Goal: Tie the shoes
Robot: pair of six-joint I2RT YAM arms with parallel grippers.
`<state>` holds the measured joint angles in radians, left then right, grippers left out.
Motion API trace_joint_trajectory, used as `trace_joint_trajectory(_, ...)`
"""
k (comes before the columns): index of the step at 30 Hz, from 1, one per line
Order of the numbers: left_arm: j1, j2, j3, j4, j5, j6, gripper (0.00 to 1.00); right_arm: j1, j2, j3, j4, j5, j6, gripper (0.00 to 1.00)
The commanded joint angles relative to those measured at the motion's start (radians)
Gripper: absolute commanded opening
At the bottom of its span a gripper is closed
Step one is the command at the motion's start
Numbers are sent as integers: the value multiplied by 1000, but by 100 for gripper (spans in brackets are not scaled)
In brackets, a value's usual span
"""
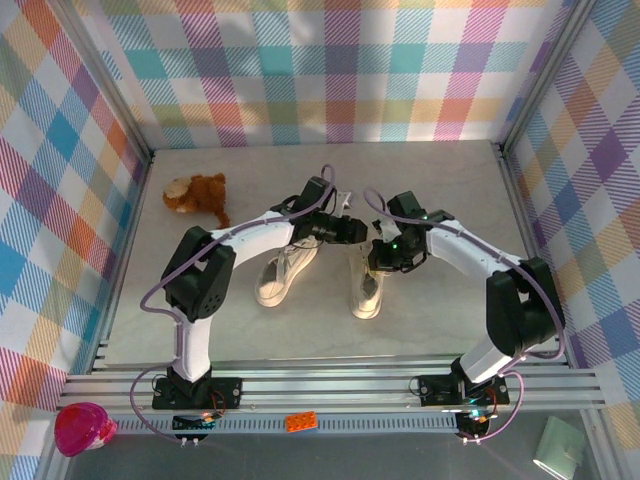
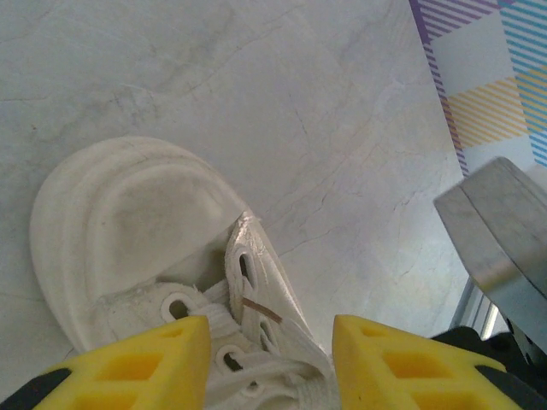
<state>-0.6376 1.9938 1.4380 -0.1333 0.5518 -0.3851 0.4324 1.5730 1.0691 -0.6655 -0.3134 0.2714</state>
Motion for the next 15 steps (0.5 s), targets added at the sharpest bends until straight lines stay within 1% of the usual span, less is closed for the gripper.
trace_joint_trajectory(1, 6, 27, 39, -49, 58, -7, 43, 8, -34, -32, 31, -14, -74, 0)
trace_joint_trajectory(4, 4, 45, 40, -27, 86, -19, 43, 9, -42, -57, 63, -38, -135, 0)
trace_joint_trajectory(8, 4, 82, 67, -14, 133, -29, 43, 9, -42, -80, 81, -41, -225, 0)
trace_joint_trajectory(15, -3, 148, 104, 15, 200, -56, 43, 10, -69, -118, 135, -64, -309, 0)
